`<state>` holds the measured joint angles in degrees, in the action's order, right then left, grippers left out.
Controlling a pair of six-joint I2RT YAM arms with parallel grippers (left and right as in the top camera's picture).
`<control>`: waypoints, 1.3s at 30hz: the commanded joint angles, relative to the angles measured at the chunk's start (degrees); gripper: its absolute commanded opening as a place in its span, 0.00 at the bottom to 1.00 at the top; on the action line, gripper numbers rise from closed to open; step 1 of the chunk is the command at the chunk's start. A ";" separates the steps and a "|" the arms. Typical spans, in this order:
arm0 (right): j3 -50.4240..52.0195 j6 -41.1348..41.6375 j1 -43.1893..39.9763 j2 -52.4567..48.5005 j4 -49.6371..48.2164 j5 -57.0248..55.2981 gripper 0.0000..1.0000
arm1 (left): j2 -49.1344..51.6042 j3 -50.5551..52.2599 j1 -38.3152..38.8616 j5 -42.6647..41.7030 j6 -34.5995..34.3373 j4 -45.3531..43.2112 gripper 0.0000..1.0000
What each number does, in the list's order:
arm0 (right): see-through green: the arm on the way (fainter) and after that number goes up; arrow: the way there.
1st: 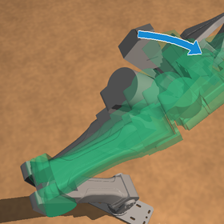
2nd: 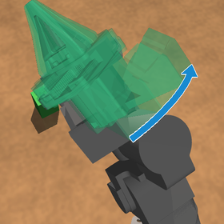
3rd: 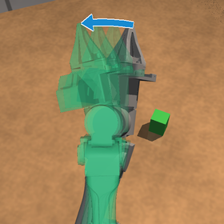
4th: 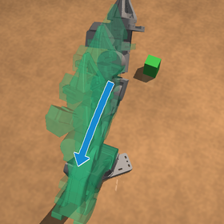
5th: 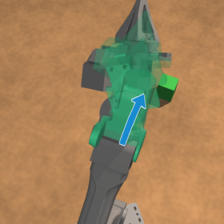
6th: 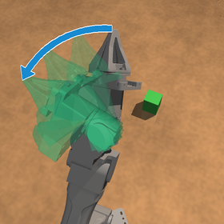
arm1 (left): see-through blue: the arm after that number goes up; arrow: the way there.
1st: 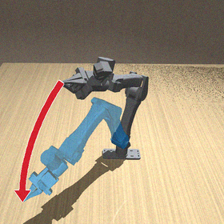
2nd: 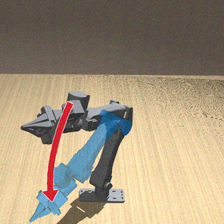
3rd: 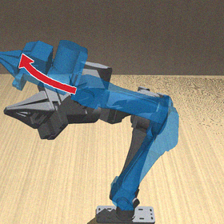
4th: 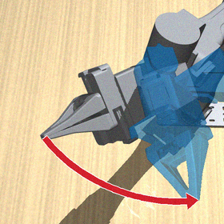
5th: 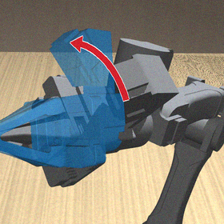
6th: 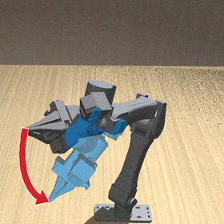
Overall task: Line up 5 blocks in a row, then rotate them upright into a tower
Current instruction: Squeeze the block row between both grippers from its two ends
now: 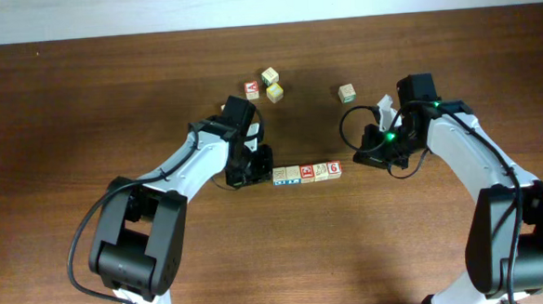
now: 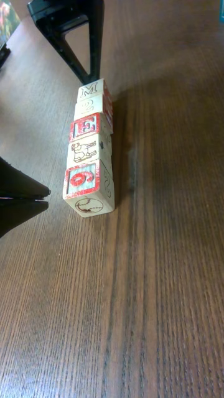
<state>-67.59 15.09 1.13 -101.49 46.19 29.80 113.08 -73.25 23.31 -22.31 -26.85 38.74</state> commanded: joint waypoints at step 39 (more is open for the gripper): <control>4.04 -2.84 1.38 -7.65 -8.20 1.11 0.04 | 0.50 1.14 1.09 -0.42 -0.48 -1.68 0.00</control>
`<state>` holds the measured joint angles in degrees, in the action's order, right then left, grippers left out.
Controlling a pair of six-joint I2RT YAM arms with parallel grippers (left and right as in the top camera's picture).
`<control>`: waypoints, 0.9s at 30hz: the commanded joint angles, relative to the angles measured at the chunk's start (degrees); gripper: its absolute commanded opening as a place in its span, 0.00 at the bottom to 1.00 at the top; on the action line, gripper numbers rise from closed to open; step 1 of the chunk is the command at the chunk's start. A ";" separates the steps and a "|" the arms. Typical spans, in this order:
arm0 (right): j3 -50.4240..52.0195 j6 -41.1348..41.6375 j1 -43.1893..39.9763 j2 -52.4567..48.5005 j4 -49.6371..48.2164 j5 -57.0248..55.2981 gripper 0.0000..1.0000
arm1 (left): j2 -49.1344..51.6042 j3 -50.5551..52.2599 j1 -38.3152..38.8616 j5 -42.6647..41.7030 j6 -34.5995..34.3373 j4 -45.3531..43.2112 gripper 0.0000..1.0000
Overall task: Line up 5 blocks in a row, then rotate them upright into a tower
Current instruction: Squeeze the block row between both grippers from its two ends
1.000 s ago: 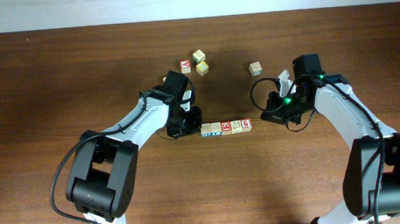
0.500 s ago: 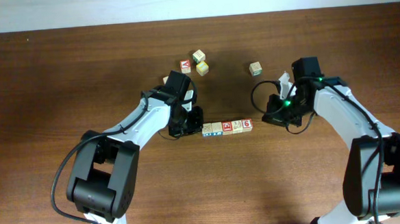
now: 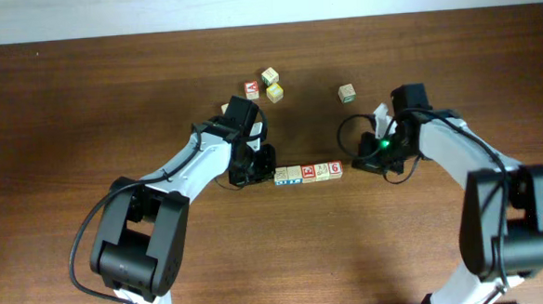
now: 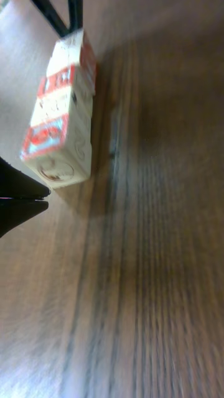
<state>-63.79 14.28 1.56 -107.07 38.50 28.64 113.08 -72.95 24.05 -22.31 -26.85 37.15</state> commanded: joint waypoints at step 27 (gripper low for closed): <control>-0.02 -11.06 0.94 -3.89 -2.54 8.50 0.04 | 0.50 0.83 0.35 -0.28 -0.48 -0.07 0.00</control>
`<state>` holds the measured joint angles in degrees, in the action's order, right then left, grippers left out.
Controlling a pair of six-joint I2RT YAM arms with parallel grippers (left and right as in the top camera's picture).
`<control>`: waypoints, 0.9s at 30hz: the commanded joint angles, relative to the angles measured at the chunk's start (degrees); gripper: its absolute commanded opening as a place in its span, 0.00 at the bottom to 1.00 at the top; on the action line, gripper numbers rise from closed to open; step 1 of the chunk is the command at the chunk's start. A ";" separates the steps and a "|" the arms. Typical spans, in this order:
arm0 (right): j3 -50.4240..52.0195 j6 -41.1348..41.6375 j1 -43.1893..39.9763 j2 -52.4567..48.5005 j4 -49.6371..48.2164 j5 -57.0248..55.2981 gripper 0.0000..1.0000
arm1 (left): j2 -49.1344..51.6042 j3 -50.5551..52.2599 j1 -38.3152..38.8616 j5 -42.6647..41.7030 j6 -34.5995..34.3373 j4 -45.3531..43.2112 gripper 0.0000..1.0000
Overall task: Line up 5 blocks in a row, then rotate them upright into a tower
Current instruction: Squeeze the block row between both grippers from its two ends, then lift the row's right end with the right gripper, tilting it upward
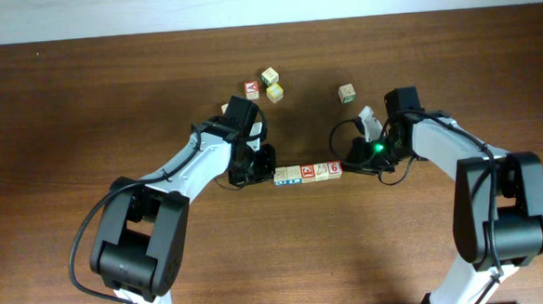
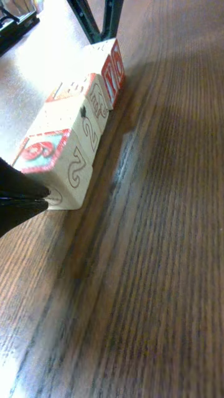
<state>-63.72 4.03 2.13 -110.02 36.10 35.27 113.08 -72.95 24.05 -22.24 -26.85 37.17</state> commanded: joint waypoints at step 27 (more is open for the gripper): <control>-1.40 -4.70 0.44 -0.92 1.20 6.56 0.04 | 0.50 0.83 0.35 -0.31 -0.48 -0.28 0.00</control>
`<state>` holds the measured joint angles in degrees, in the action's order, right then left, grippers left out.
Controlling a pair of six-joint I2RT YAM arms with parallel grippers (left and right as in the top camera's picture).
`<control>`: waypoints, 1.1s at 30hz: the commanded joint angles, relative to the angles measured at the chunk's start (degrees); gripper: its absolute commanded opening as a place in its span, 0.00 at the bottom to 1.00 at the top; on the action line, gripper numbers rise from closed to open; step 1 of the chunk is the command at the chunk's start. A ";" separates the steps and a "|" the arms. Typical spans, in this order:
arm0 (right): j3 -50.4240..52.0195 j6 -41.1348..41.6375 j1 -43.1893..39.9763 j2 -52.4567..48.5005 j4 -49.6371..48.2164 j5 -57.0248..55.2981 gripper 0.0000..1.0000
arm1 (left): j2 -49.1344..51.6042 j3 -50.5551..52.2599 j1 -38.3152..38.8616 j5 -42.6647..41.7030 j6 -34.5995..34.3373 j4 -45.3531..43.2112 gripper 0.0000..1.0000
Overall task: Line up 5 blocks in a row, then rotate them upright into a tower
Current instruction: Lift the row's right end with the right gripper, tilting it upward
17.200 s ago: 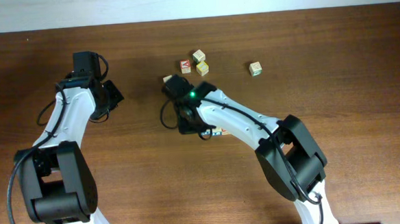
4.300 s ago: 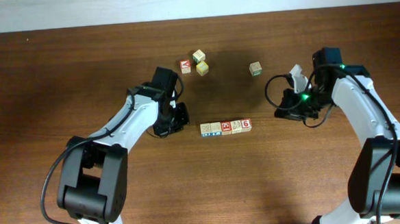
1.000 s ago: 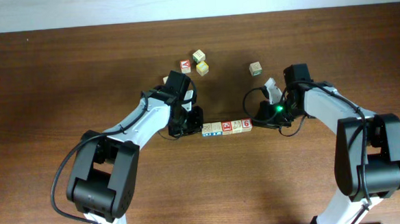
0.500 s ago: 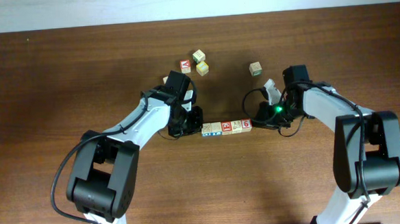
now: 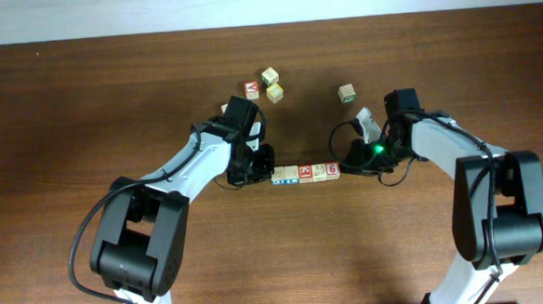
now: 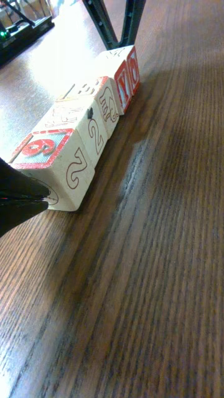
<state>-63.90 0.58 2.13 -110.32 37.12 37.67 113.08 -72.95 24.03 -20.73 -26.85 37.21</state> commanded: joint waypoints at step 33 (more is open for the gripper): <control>-2.82 -1.22 0.48 3.48 4.15 5.42 0.04 | 0.50 0.83 0.37 -1.79 -0.48 -0.33 0.00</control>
<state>-65.43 -0.03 2.02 -109.43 40.97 39.11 113.08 -72.95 23.99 -20.12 -26.85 37.23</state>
